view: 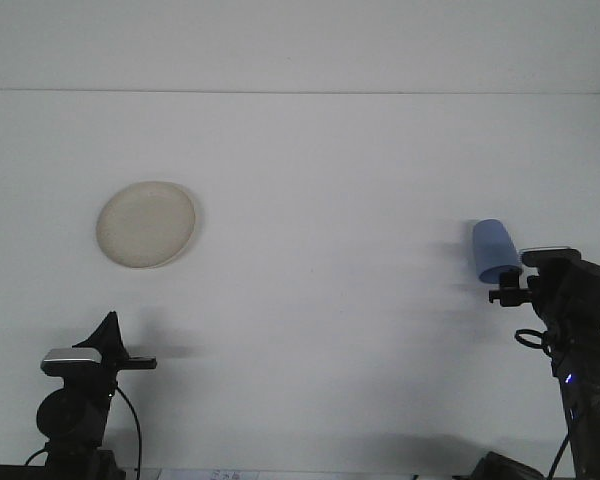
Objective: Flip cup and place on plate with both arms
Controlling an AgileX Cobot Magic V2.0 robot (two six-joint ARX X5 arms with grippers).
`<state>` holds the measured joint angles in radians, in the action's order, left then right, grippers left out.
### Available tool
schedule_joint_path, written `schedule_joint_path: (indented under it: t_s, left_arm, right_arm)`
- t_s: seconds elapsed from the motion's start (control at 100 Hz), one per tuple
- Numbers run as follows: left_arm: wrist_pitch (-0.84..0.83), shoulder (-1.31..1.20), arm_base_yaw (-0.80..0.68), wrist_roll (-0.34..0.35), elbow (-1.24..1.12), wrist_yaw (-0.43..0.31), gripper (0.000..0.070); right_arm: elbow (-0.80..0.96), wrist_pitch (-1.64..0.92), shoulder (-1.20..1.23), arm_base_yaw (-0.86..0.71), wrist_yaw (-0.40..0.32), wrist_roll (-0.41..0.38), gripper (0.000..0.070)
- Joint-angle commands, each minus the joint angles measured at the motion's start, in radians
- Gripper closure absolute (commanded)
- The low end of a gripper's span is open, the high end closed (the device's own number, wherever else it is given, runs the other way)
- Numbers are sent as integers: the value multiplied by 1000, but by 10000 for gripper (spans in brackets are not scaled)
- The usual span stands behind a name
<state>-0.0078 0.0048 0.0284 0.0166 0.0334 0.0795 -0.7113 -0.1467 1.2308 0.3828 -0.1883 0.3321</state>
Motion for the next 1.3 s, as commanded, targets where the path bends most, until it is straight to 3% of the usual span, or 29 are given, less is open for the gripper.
schedule_joint_path:
  t_s: [0.0, 0.15, 0.37, 0.46, 0.54, 0.62, 0.74, 1.0, 1.15, 1.29]
  left_arm:
    - [10, -2, -1, 5, -19, 0, 685]
    - [10, -2, -1, 5, -19, 0, 684]
    - [10, -2, -1, 5, -19, 0, 685]
    - [10, -2, -1, 5, -19, 0, 685]
    - [10, -2, -1, 5, -19, 0, 685]
    - [10, -2, -1, 5, -19, 0, 685]
    - [10, -2, -1, 5, -19, 0, 685]
    - [10, -2, -1, 5, -19, 0, 685]
    - [10, -2, -1, 5, -19, 0, 685]
    - [10, -2, -1, 5, -19, 0, 685]
  right_arm:
    - [-3, 44, 50, 12, -30, 28, 249]
    - [-3, 151, 158, 27, -110, 33, 249]
    - [-3, 328, 299, 26, -156, 31, 271]
    - [-3, 398, 345, 26, -206, 27, 411]
    - [-3, 434, 368, 26, -238, 24, 596]
    - [-3, 454, 376, 23, -253, 6, 700]
    - [-3, 486, 371, 22, -257, -36, 700]
    - [-3, 455, 216, 4, -254, -282, 700]
    - [-17, 269, 3, -56, -253, -468, 700]
    - [-96, -50, -165, -172, -253, -508, 700]
